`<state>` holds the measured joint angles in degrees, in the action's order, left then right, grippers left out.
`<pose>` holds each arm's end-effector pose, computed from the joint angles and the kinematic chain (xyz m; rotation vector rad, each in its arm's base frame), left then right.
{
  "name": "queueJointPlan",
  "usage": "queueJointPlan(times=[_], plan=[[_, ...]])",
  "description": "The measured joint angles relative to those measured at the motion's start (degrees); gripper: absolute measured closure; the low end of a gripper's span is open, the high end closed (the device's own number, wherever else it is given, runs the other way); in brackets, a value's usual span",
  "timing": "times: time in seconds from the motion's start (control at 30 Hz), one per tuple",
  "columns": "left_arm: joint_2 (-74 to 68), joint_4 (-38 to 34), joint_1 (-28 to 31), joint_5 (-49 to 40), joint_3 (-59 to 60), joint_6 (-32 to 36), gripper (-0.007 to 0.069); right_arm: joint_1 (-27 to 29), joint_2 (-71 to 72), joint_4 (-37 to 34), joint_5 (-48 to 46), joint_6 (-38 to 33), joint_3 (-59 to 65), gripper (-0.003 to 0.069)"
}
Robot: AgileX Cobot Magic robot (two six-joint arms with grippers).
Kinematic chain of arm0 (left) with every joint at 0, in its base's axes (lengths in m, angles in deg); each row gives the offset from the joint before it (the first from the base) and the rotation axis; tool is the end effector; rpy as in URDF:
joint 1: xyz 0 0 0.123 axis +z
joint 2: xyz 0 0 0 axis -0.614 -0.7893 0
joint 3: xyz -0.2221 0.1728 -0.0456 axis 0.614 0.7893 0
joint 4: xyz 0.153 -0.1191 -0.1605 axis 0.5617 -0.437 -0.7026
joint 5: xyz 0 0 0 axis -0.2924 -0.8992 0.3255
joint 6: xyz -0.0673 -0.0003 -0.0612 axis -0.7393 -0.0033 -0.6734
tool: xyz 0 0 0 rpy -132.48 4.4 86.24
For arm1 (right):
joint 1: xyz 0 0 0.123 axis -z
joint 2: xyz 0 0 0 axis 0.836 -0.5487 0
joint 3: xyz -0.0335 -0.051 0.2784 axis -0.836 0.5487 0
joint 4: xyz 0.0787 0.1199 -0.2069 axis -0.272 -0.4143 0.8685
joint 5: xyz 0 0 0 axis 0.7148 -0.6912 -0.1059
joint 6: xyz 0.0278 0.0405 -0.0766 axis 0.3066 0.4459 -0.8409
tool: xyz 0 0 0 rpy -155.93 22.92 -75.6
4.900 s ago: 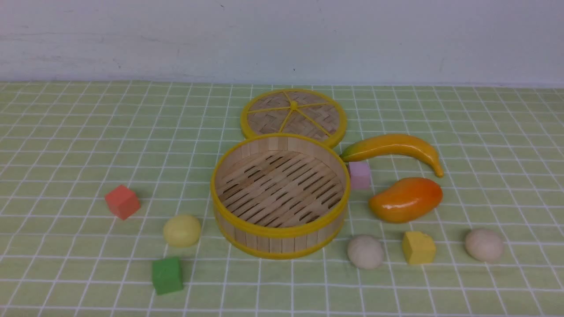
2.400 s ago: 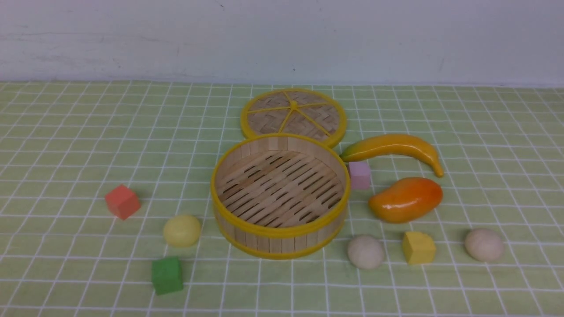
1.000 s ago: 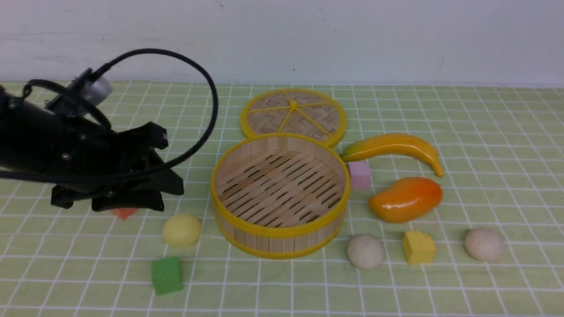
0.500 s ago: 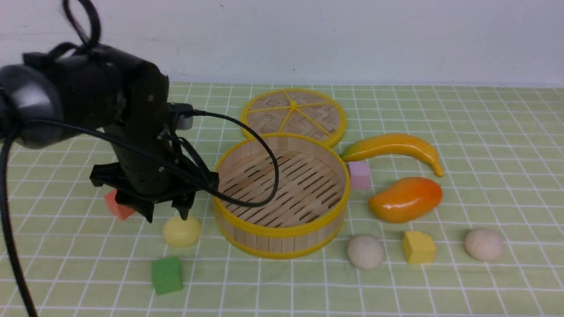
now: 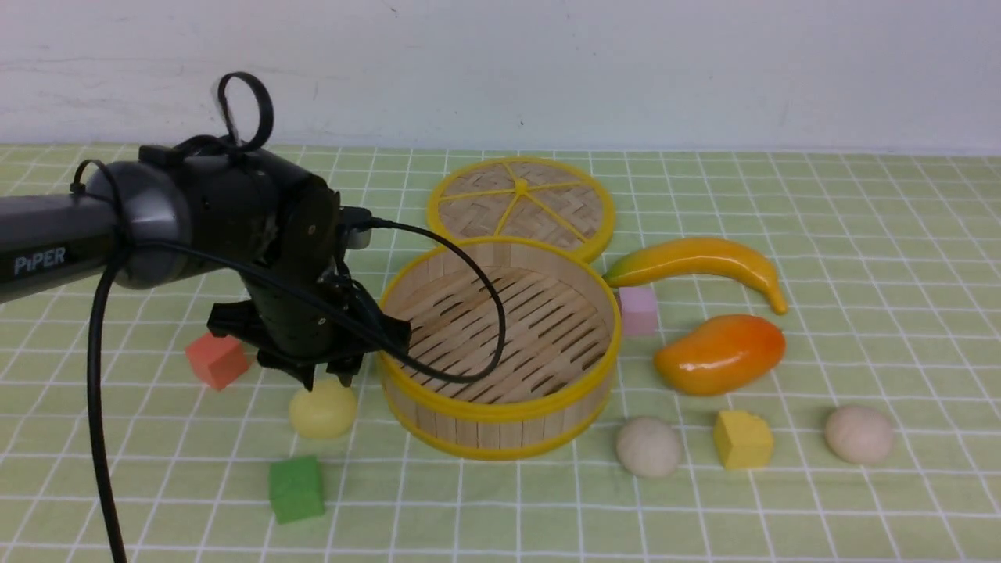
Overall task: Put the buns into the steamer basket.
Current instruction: Use the left arm to grab a steamed stuffed bun
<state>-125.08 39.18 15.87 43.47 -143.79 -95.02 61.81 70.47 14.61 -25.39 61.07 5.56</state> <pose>0.3688 -0.1352 0.2059 0.0971 2.7386 0.0125 0.0518 -0.0060 0.1730 0.1546 1.8724 -0.0305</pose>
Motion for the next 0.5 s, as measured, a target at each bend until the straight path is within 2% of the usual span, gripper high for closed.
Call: queueJointPlan(times=[0.1, 0.5], plan=[[-0.29, 0.00, 0.00, -0.08, 0.00, 0.00, 0.0389, 0.00, 0.00, 0.00, 0.00, 0.00, 0.00, 0.0420], [-2.99, 3.01, 0.00, -1.93, 0.00, 0.00, 0.0389, 0.00, 0.00, 0.00, 0.00, 0.00, 0.00, 0.0420]])
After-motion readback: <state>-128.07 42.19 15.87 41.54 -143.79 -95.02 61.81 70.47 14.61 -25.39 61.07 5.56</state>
